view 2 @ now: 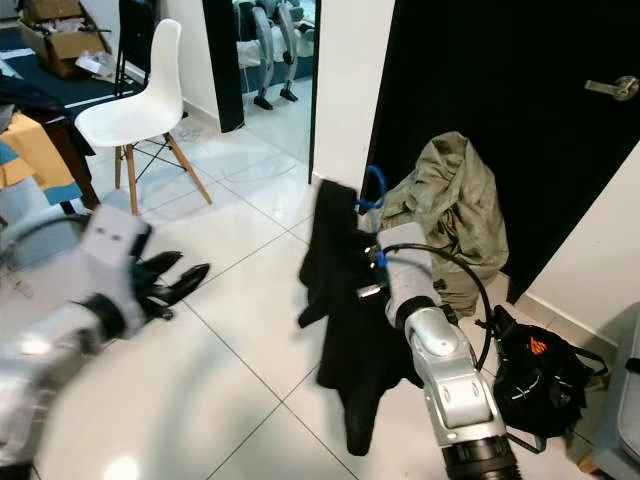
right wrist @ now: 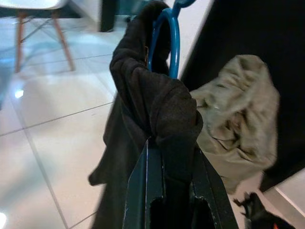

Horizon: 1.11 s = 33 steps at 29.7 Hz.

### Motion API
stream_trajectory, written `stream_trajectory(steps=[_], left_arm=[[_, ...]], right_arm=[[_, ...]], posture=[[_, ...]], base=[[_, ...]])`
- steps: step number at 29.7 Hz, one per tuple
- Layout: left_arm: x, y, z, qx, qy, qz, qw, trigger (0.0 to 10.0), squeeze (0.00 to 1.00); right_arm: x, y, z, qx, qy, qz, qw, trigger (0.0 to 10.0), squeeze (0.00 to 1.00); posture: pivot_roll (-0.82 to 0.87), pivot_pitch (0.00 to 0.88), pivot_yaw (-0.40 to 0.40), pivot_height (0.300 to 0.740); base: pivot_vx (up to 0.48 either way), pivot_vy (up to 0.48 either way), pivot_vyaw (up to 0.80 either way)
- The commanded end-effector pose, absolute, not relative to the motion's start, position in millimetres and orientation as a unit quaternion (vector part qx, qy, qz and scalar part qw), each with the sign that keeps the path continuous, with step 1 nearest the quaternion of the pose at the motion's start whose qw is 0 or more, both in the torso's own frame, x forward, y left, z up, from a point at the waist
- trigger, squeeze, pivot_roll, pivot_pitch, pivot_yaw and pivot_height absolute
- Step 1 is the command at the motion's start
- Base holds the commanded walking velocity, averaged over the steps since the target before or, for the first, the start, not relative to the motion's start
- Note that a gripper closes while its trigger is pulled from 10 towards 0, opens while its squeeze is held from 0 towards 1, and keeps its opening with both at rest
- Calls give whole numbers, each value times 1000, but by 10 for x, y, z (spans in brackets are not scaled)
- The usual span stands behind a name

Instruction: Hang hanger

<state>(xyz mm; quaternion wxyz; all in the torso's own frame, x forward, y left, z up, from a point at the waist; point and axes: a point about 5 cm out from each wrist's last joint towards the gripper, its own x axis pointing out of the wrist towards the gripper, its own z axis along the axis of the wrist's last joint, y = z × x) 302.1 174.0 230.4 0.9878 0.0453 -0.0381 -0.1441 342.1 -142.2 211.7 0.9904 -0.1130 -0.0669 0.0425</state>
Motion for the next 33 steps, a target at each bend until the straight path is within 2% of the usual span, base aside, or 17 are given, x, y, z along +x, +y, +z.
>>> stream_trajectory(steps=[1, 8, 11, 33], left_arm=[[3083, 1661, 2280, 60, -37, -117, 991, 10000, 0], [3183, 1506, 2196, 66, -33, -94, 993, 10000, 0], [3204, 1346, 2137, 52, -24, -84, 995, 10000, 0], [3237, 1359, 2117, 54, -40, -28, 997, 10000, 0]], right_arm=[[3411, -1469, 2172, -112, -83, 15, 990, 10000, 0], [3392, -1450, 2128, -110, -79, 2, 991, 10000, 0], [3393, -1471, 2082, -104, -71, -24, 992, 10000, 0], [3416, -1321, 2099, -103, -90, 2, 991, 10000, 0]], posture=[[-31, 229, -62, 740], [-46, 221, -54, 740], [-47, 218, -49, 740], [-36, 189, -59, 740]], base=[[0, 0, 0], [0, 0, 0], [0, 0, 0], [0, 0, 0]])
